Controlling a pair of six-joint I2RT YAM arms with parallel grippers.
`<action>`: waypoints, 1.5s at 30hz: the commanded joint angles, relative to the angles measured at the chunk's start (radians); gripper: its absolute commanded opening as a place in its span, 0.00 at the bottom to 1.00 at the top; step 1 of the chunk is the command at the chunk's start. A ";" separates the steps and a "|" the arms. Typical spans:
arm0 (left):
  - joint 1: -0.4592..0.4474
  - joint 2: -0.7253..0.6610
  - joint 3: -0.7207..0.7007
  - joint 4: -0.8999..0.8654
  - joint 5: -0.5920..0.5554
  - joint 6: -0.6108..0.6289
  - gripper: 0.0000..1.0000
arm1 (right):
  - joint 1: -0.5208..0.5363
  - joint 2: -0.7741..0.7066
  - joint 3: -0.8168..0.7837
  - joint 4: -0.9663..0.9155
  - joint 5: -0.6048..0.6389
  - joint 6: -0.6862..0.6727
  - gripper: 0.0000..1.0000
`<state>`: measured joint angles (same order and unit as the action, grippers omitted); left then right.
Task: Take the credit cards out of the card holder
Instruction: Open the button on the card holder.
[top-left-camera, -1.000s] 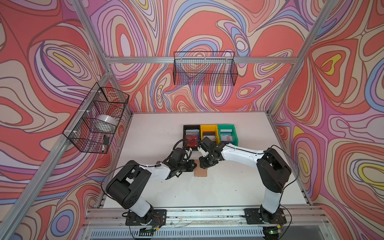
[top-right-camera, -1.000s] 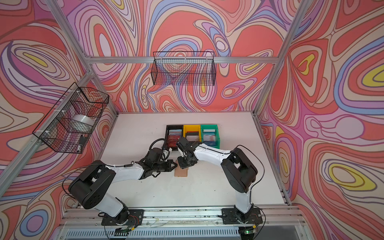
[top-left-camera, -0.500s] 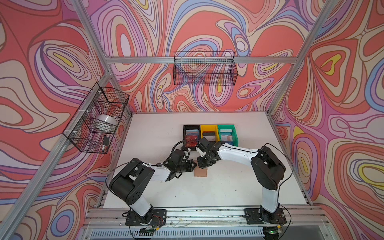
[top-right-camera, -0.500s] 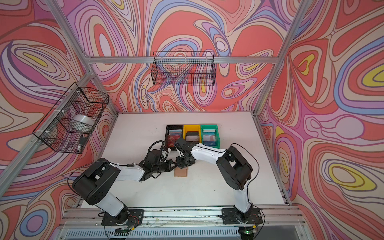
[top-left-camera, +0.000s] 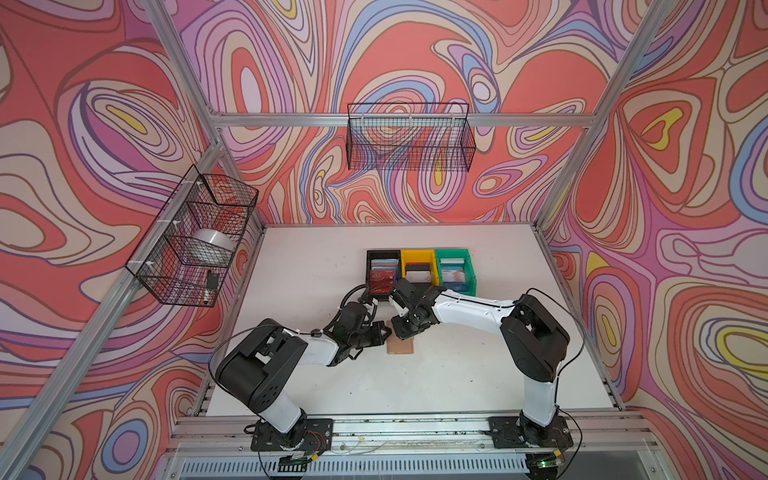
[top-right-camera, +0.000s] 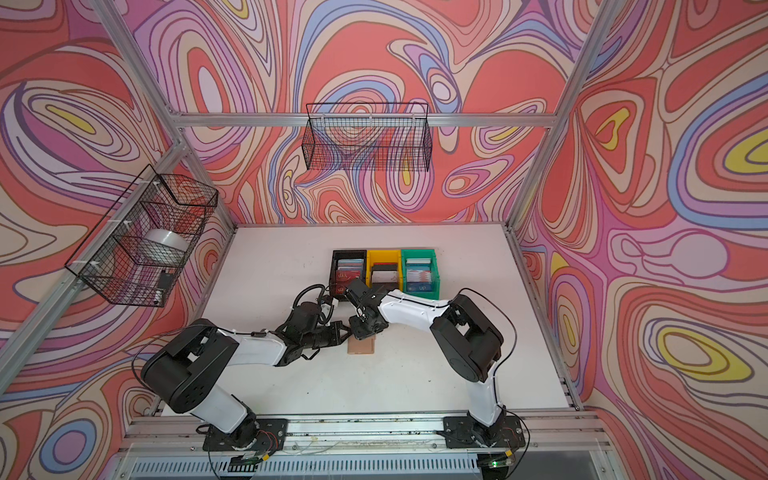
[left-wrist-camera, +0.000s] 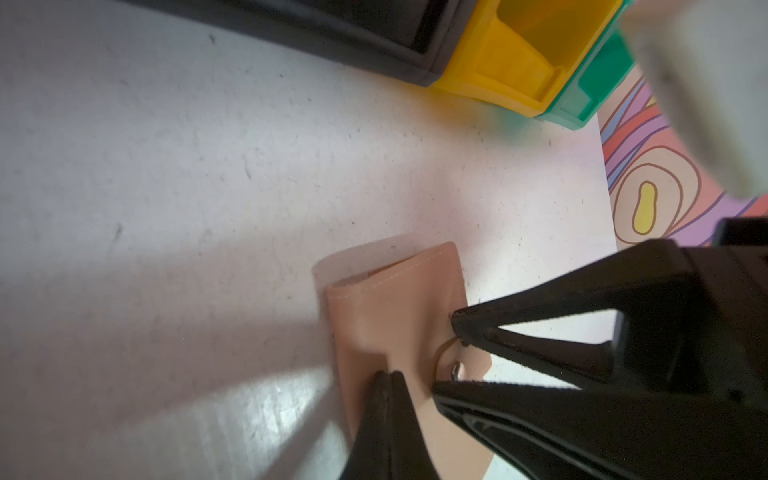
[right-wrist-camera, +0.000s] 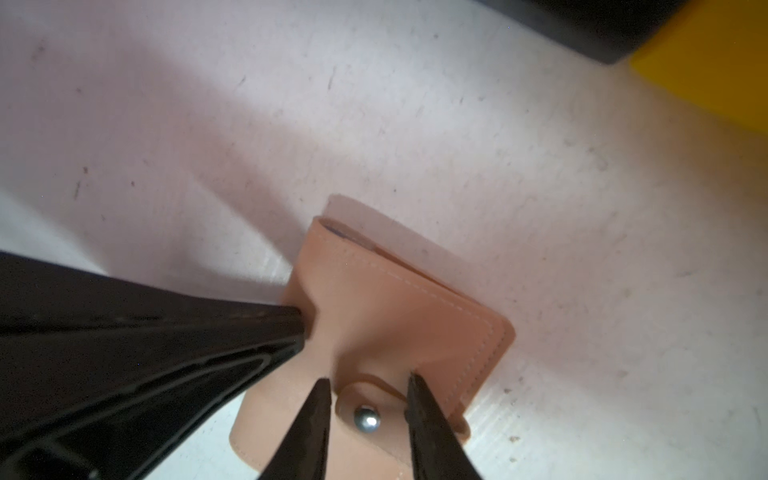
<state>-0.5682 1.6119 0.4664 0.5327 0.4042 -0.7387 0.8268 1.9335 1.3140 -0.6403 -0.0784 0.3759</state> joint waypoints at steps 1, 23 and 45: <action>0.005 0.047 -0.036 -0.051 -0.025 -0.029 0.00 | 0.018 0.034 -0.016 -0.069 0.027 -0.004 0.34; 0.006 0.026 -0.051 -0.070 -0.039 -0.053 0.00 | 0.070 0.056 -0.064 -0.103 0.111 0.014 0.39; 0.006 0.004 -0.072 -0.098 -0.074 -0.065 0.00 | 0.071 0.108 -0.121 -0.172 0.211 0.063 0.07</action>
<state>-0.5682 1.6089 0.4347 0.5846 0.3897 -0.7971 0.9028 1.9354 1.2835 -0.6170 0.1242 0.4282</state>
